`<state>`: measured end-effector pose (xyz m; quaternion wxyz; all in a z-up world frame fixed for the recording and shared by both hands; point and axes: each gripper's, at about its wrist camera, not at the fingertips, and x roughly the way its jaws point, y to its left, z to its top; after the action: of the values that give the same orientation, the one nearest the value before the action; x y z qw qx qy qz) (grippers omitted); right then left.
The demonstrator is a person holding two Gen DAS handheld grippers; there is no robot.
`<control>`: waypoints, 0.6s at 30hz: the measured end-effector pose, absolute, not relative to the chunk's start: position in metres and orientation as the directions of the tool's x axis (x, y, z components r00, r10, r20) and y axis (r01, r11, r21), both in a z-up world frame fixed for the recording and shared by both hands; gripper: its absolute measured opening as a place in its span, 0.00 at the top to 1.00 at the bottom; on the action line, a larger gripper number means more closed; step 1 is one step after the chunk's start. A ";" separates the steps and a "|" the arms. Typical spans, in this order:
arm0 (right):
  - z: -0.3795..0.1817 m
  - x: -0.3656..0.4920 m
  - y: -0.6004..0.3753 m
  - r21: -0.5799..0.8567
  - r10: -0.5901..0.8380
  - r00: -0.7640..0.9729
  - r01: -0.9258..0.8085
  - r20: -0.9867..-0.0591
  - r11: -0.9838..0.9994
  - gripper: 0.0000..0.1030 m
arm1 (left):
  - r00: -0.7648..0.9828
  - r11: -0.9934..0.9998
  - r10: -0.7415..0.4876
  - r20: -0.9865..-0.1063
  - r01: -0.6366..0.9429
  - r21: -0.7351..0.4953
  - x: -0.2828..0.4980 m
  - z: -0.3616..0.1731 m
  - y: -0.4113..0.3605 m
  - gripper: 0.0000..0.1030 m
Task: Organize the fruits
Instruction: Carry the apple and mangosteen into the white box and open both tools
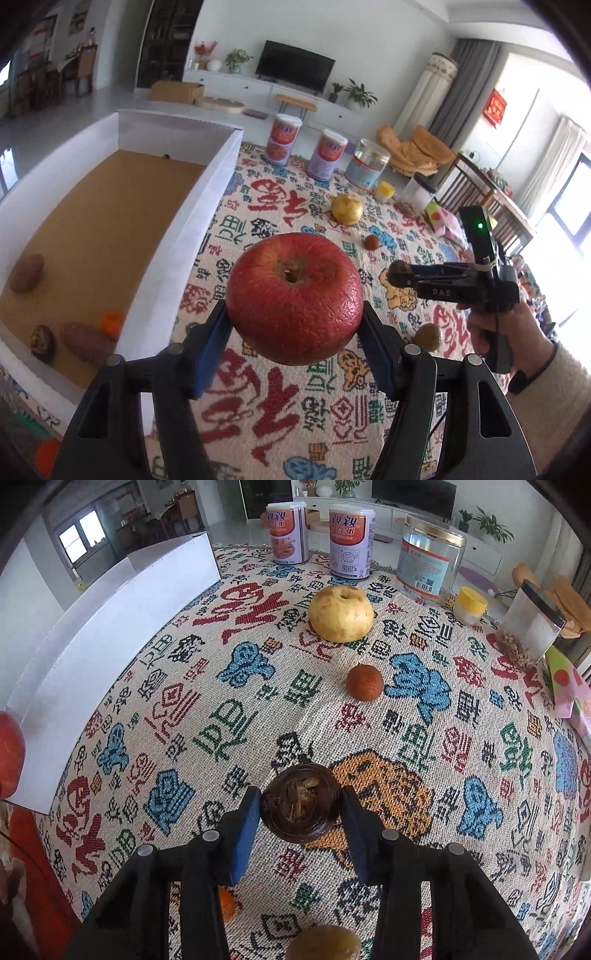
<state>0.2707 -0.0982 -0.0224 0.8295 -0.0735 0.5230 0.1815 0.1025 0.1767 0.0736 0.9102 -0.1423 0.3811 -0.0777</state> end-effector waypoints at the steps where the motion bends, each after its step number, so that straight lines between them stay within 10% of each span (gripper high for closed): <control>1: -0.007 0.266 -0.089 0.076 0.251 0.404 -0.401 -0.879 0.913 0.58 | 0.715 0.951 -0.229 -0.660 0.019 -0.309 0.098 0.086 0.188 0.33; 9: 0.077 0.247 0.068 0.223 0.546 0.380 -0.631 -0.747 0.743 0.58 | 0.662 0.938 0.014 -0.749 -0.269 -0.220 0.142 0.082 0.299 0.33; 18: 0.031 0.251 0.208 0.210 0.529 0.277 -0.698 -0.802 0.684 0.57 | 0.454 0.900 0.061 -0.889 -0.410 -0.148 0.176 0.001 0.349 0.32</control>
<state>0.2511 0.2084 0.0308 0.7938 -0.0919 0.4605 0.3865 0.1762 0.3491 0.0014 0.8347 -0.1734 0.5033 0.1410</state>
